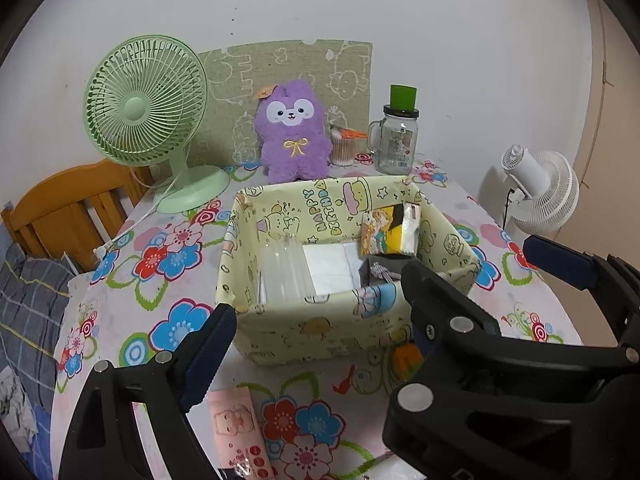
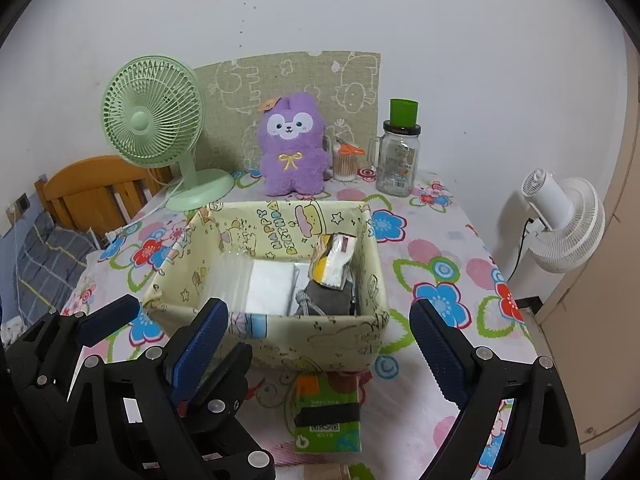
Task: Organize soft objects
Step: 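Withdraw both open tools from the basket toward the remaining items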
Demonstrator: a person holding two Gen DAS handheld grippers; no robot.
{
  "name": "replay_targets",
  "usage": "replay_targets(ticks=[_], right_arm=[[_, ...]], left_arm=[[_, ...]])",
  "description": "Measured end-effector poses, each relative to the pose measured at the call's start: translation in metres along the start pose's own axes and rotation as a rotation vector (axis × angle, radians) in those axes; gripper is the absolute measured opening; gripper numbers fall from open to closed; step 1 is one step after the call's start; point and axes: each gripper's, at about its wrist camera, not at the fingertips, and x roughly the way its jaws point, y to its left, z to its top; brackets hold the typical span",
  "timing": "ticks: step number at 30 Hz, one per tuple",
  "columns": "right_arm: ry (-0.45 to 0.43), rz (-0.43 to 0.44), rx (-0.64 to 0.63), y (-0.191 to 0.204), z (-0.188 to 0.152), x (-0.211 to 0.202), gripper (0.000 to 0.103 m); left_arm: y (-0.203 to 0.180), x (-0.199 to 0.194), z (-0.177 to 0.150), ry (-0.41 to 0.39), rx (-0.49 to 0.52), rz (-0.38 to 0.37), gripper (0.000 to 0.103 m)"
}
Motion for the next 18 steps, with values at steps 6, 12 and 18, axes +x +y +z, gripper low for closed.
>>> replay_targets(ticks=[6, 12, 18], right_arm=[[-0.002, 0.001, -0.008, -0.003, -0.009, -0.008, 0.094], [-0.004, 0.005, -0.01, -0.006, -0.018, -0.015, 0.094], [-0.004, 0.009, -0.017, -0.007, -0.026, -0.02, 0.094]], left_arm=[[-0.004, -0.006, -0.01, 0.004, 0.002, -0.014, 0.093], [-0.005, -0.013, -0.018, 0.006, -0.005, -0.021, 0.096], [-0.007, -0.017, -0.027, 0.011, -0.008, -0.022, 0.098]])
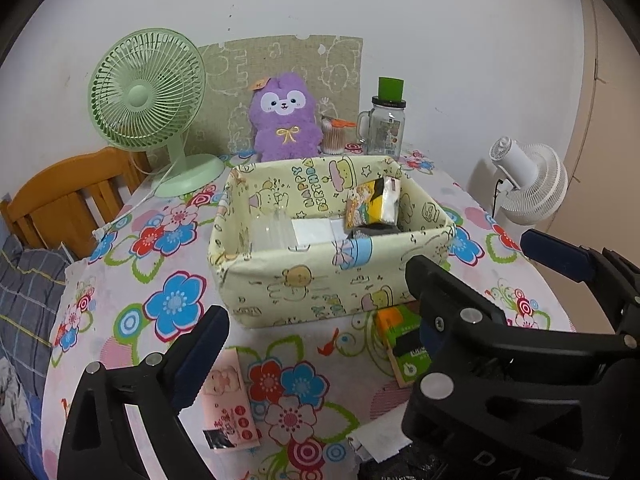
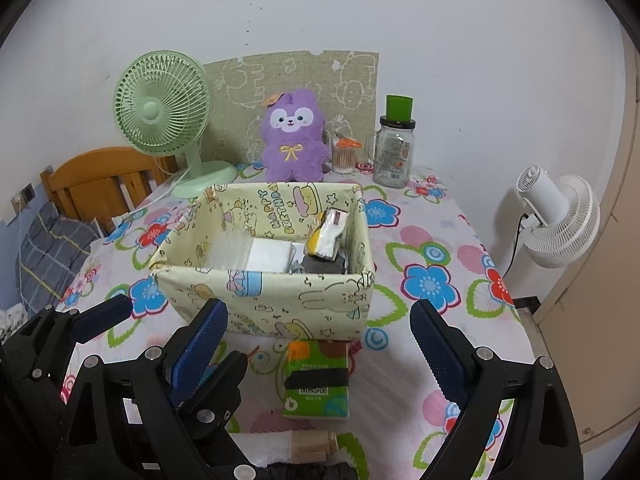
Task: Organize soft objects
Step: 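Withdraw both open tools from the basket toward the remaining items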
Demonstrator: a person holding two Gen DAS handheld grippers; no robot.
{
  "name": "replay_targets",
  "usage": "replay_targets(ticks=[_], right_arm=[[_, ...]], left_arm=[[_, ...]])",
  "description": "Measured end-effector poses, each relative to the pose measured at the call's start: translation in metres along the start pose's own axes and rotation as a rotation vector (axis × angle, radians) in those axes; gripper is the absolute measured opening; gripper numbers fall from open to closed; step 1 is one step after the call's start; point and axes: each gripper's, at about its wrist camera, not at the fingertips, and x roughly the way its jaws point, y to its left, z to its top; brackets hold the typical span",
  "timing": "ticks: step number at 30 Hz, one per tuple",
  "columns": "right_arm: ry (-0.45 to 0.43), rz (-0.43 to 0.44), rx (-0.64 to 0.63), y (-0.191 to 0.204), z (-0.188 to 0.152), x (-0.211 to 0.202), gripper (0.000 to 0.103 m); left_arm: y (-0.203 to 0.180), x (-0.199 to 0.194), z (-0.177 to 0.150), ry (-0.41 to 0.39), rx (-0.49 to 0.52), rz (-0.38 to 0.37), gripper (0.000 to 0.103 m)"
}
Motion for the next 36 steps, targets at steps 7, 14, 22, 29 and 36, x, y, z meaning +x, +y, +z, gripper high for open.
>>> replay_targets(ticks=[7, 14, 22, 29, 36], right_arm=[[0.014, 0.013, 0.0, -0.001, -0.013, -0.003, 0.094], [0.024, 0.02, 0.003, -0.002, -0.027, -0.008, 0.094], [0.032, 0.02, 0.009, -0.007, -0.041, -0.013, 0.094], [0.047, 0.021, 0.017, -0.011, -0.054, -0.015, 0.094], [0.066, 0.016, 0.012, -0.014, -0.064, -0.014, 0.094]], left_arm=[[-0.004, -0.002, -0.013, 0.015, 0.0, -0.006, 0.1], [-0.011, -0.006, -0.024, 0.025, 0.022, -0.01, 0.102], [-0.02, -0.008, -0.037, 0.039, 0.034, -0.024, 0.102], [-0.027, -0.008, -0.048, 0.058, 0.043, -0.035, 0.102], [-0.031, -0.004, -0.058, 0.075, 0.05, -0.049, 0.102]])
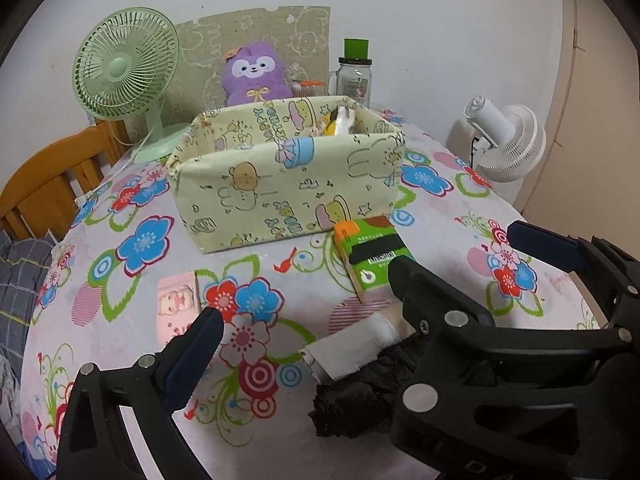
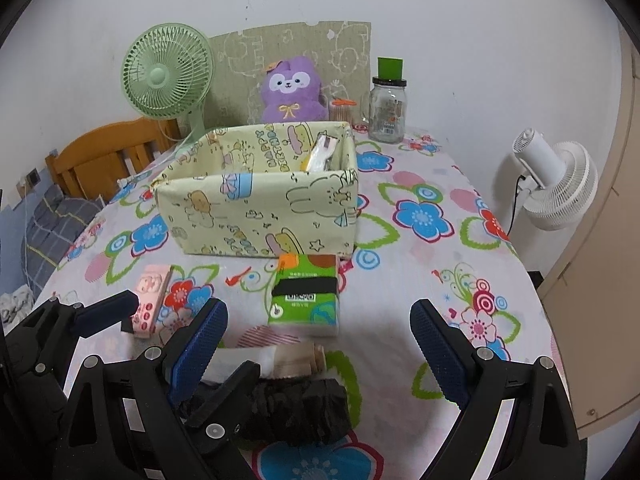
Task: Organize soft objects
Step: 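Withdraw both open tools from the basket toward the remaining items, then grasp the black wrapped bundle with the left tool while the right tool grasps the green tissue pack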
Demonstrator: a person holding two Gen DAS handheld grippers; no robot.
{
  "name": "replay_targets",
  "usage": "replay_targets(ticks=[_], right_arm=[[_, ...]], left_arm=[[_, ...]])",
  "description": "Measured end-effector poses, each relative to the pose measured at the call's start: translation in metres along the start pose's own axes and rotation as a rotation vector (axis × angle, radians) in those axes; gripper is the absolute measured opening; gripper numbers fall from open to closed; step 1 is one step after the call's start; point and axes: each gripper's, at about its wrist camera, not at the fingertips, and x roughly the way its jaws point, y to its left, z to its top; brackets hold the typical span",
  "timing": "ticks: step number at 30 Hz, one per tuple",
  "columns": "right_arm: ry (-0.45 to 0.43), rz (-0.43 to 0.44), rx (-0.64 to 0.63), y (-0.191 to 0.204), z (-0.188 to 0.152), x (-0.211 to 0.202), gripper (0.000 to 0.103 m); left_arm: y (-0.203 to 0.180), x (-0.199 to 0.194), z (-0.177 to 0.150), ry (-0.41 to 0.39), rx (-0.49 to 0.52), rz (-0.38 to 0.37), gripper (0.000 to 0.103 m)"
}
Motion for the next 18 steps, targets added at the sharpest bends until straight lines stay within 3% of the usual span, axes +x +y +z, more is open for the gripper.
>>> replay_targets(ticks=[12, 14, 18], right_arm=[[0.036, -0.012, -0.004, -0.003, -0.016, 0.005, 0.094], [0.047, -0.013, -0.008, -0.002, -0.018, 0.008, 0.094], [0.059, -0.003, 0.01, -0.004, -0.023, 0.013, 0.095]], left_arm=[[-0.018, 0.003, -0.016, 0.017, 0.06, -0.023, 0.1], [-0.02, 0.004, -0.018, 0.023, 0.069, -0.026, 0.093], [-0.023, 0.008, -0.021, 0.051, 0.065, -0.047, 0.07]])
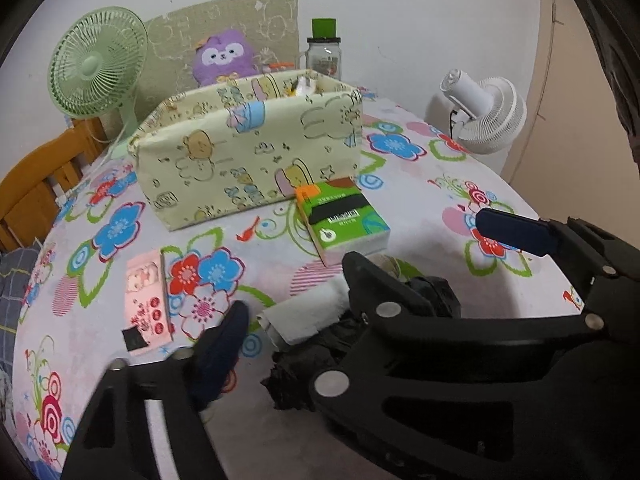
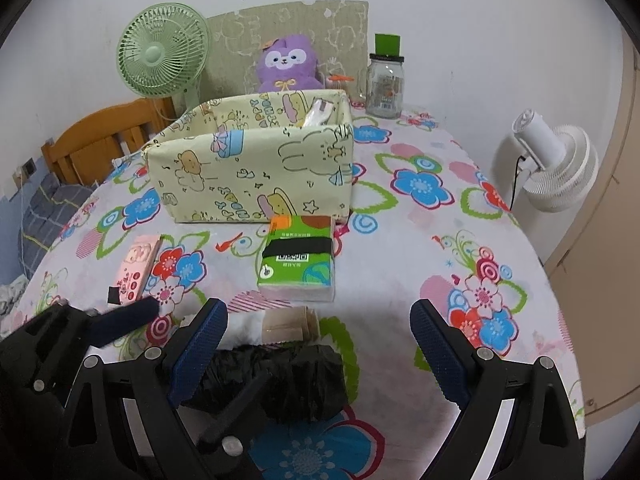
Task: Organize soft objects
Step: 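Grasp the black wrapped bundle with the left tool while the right tool grasps the green tissue pack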
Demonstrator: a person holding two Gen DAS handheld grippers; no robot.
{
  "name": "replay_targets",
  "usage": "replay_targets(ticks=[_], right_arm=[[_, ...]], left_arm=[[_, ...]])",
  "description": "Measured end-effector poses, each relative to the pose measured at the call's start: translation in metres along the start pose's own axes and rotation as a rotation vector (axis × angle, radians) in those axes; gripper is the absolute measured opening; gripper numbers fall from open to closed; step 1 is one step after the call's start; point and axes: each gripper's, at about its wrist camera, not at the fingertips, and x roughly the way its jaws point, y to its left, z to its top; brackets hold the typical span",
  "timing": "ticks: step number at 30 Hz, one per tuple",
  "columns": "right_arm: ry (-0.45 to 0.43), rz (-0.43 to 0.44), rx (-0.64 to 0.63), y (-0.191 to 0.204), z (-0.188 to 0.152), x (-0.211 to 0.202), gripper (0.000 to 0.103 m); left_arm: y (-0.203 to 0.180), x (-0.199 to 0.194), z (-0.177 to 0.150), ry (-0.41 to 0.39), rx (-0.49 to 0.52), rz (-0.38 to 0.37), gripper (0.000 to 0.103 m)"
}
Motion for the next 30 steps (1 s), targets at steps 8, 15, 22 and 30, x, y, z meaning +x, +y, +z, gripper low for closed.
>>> replay_targets(ticks=[8, 15, 22, 30], right_arm=[[0.013, 0.013, 0.037, -0.01, -0.003, 0.005, 0.095], [0.026, -0.007, 0.052, -0.015, -0.002, 0.01, 0.095], [0.019, 0.01, 0.034, -0.007, 0.004, 0.014, 0.095], [0.021, 0.025, 0.016, 0.008, 0.014, 0.024, 0.095]], left_arm=[[-0.009, 0.001, -0.003, -0.021, 0.015, -0.025, 0.032], [-0.008, 0.004, -0.001, -0.036, 0.034, 0.023, 0.009], [0.017, 0.002, 0.003, -0.038, 0.0, 0.069, 0.001], [0.045, 0.006, 0.007, -0.039, -0.063, 0.108, 0.0]])
